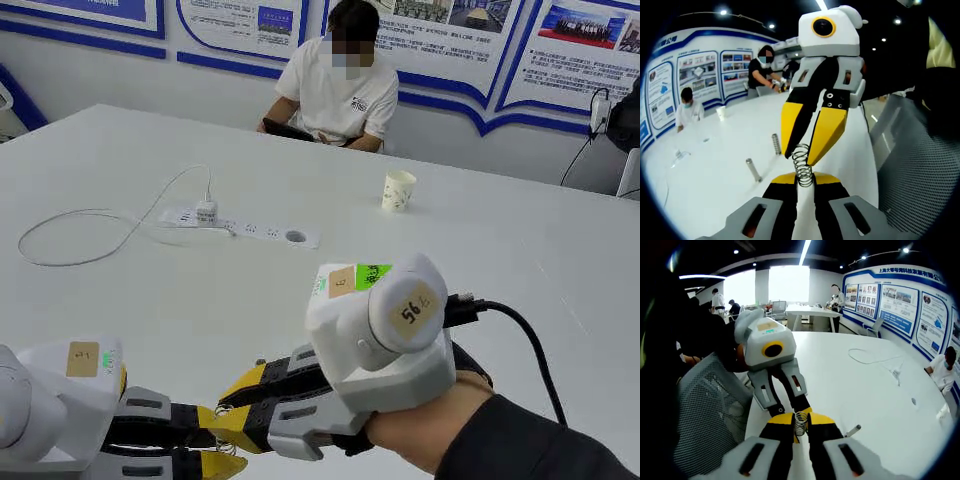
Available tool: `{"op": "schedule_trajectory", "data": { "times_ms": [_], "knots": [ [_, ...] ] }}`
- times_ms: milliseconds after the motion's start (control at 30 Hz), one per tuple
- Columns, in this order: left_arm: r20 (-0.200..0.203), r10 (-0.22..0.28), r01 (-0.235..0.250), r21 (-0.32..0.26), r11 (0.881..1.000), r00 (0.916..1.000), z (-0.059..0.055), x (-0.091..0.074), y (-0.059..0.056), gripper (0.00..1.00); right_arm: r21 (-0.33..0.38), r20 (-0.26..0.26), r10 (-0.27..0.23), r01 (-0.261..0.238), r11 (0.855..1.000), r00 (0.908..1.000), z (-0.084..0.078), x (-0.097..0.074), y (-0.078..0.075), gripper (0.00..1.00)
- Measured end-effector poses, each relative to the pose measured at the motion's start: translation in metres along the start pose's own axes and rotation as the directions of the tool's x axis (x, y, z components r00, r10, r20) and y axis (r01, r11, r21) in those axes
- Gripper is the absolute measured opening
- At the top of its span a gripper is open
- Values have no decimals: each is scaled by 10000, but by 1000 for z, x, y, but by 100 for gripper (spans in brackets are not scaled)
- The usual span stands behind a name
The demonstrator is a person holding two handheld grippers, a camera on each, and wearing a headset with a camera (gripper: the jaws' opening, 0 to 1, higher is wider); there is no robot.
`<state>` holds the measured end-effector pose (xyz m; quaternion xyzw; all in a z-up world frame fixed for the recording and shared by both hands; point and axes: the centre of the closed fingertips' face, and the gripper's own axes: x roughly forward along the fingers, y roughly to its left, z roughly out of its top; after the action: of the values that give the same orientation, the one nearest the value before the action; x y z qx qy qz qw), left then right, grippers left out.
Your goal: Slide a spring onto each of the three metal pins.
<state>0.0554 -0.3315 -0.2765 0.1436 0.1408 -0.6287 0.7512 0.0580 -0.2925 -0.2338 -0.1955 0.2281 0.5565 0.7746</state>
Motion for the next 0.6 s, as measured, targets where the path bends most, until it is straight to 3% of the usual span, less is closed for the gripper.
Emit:
{"op": "schedule_trajectory", "data": {
  "times_ms": [167, 600],
  "knots": [
    [148, 53, -51, -152, 9999, 9999, 2, -1, 1, 12, 33, 43, -57, 57, 10000, 10000, 1, -2, -2, 11],
    [377, 621, -594, -701, 9958, 9974, 3, -10, 10, 31, 72, 71, -242, 241, 9997, 9997, 3, -7, -9, 11]
  ]
}}
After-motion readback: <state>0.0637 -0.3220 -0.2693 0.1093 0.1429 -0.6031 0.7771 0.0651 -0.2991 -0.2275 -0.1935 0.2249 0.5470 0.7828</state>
